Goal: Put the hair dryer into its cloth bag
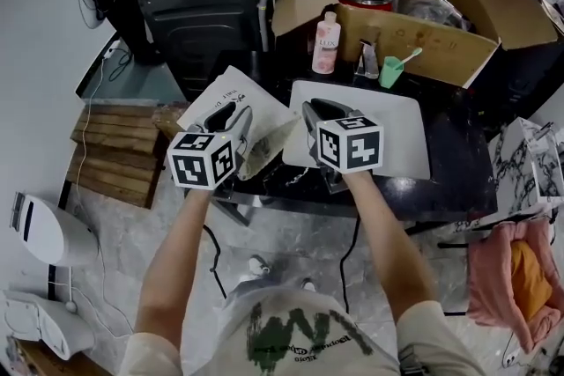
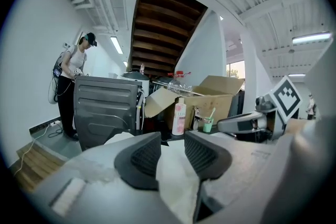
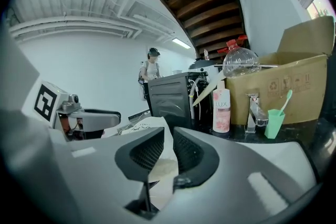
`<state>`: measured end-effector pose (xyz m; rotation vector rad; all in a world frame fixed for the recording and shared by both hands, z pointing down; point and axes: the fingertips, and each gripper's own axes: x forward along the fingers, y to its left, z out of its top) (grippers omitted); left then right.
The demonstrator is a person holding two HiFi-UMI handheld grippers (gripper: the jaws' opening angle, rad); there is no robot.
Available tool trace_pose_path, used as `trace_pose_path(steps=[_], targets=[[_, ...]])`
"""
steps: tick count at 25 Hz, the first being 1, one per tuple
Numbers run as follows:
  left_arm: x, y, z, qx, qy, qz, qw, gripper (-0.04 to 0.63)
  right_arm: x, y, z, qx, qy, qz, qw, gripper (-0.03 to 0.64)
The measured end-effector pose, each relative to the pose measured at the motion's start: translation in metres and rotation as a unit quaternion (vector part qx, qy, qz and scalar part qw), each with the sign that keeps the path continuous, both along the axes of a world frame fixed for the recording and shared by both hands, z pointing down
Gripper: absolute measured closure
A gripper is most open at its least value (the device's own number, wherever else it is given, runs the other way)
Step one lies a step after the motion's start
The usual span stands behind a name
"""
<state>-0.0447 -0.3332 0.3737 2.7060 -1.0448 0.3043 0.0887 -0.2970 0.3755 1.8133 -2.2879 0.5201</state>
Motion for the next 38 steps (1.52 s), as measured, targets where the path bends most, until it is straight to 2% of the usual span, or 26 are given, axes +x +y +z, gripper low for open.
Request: trace_pose_path(steps=[5,10,17,38], targets=[[-0.004,-0.004,-0.006,0.010,-0.004,0.000,0.9999,0.471,0.003,0.003,-0.018,0.024,0.021,0.015,0.999,0.577],[-0.003,-0.008,-0.016,0.037,-0.014,0.002,0.9992,0.495,0.005,0.006,-0.031,0.047,0.037,0.033,0.998,0.612],[-0.005,-0.015,-0.018,0.052,-0.025,0.004,0.9983,0.589,0.008,0.005,-0.035,0.058,0.040,0.048,0.996,0.618],[-0.018,-0.019,-0.011,0.041,-0.025,0.002,0.9988,0.590,-0.001,0.004,-0.028,0.054,0.040,0.049,0.997,0.618]])
